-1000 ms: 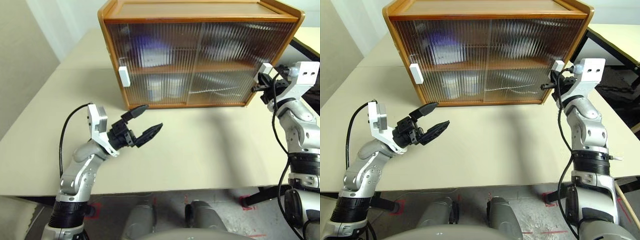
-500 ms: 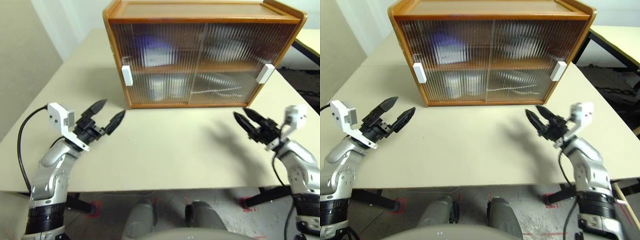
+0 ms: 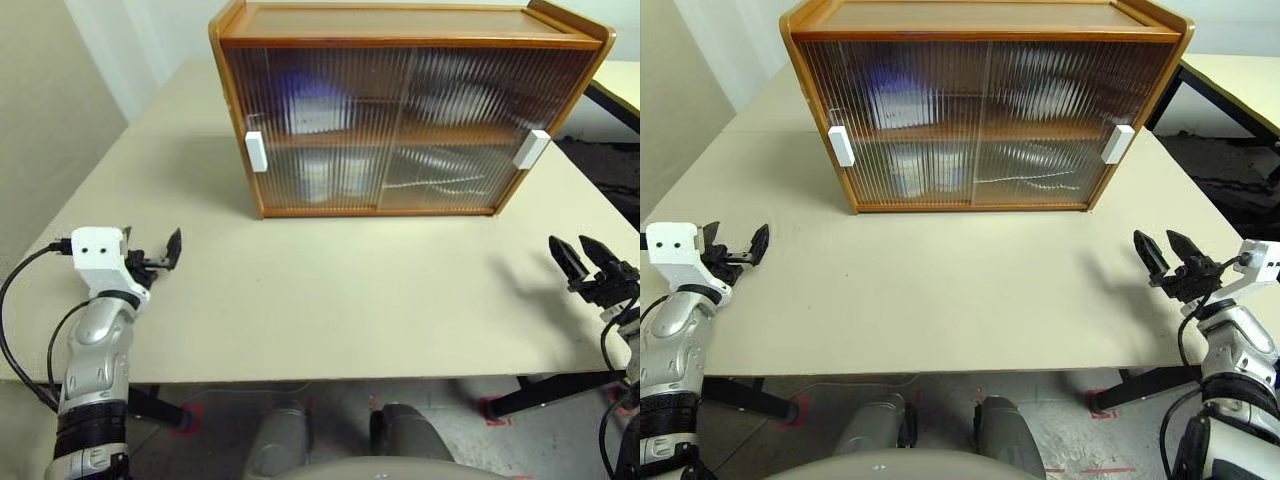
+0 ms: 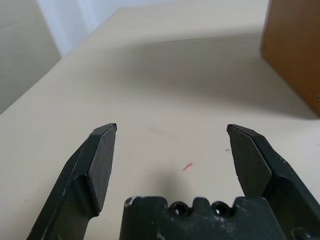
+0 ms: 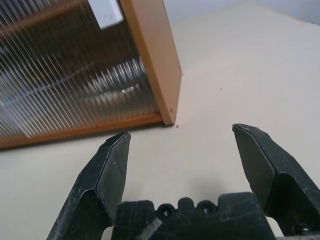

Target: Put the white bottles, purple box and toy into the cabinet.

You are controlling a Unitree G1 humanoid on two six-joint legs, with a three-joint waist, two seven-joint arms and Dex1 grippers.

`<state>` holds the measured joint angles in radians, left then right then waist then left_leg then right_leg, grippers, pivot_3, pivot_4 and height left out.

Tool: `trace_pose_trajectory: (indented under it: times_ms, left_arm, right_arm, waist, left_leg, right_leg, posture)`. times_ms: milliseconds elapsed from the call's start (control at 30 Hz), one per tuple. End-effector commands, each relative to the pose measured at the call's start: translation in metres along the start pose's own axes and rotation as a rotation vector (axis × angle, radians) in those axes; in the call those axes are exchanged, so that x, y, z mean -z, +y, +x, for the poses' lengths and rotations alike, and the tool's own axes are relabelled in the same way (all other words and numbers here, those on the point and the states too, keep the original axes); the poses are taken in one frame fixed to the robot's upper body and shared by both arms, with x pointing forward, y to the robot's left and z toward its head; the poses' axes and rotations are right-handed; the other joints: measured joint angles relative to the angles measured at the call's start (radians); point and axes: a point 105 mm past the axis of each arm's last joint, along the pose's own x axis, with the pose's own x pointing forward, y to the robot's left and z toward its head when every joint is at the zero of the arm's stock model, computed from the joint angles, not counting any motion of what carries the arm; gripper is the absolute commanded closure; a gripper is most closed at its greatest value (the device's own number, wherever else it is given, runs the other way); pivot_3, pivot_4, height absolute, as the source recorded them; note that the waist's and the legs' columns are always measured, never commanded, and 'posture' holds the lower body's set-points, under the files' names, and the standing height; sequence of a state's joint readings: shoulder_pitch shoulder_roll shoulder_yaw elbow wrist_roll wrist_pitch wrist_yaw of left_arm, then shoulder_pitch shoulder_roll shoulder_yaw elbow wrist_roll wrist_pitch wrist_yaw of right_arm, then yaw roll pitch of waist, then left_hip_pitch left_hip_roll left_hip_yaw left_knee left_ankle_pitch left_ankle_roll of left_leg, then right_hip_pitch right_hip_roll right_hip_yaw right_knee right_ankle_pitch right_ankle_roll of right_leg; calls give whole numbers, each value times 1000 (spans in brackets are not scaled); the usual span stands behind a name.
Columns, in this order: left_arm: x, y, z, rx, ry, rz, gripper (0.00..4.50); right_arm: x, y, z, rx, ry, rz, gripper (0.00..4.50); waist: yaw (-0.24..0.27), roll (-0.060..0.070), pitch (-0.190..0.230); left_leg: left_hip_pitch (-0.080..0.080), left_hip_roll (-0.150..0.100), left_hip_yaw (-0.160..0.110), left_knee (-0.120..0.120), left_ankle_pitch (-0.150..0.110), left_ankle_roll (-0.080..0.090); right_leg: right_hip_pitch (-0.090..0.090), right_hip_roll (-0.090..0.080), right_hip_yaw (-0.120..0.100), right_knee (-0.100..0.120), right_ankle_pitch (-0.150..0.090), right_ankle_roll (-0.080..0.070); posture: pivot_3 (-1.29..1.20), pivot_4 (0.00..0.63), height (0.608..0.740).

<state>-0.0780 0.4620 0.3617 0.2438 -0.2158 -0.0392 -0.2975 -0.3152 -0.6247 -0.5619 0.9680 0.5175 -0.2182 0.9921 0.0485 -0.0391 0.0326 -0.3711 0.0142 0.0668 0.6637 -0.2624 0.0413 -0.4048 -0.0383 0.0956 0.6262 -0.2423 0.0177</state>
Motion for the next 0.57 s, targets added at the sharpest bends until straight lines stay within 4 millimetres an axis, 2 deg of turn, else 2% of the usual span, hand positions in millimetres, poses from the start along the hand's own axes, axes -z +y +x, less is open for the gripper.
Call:
trace_pose_trajectory:
  times_ms: [33, 300, 567]
  left_arm:
    - [9, -3, 2, -1, 18, 23, 0]
    - [9, -6, -2, -32, -20, 15, 0]
    - [4, -26, 12, 31, -38, 16, 0]
  right_arm:
    - [-12, -10, 2, 28, -21, -13, 58]
    - [-20, -19, 9, 63, 1, -42, 58]
    - [-24, -23, 8, 97, -10, -69, 58]
  waist:
    - [0, -1, 0]
    - [19, -5, -1]
    - [26, -5, -1]
  left_leg:
    - [0, 0, 0, 0, 0, 0]
    - [0, 1, 0, -1, 0, -1]
    - [-1, 1, 0, -1, -1, -1]
  right_leg:
    - [0, 0, 0, 0, 0, 0]
    - [0, -1, 0, 0, 0, 0]
    - [-1, -2, -1, 0, 0, 0]
  posture:
    - [179, 0, 740]
    - [175, 27, 740]
    - [141, 18, 740]
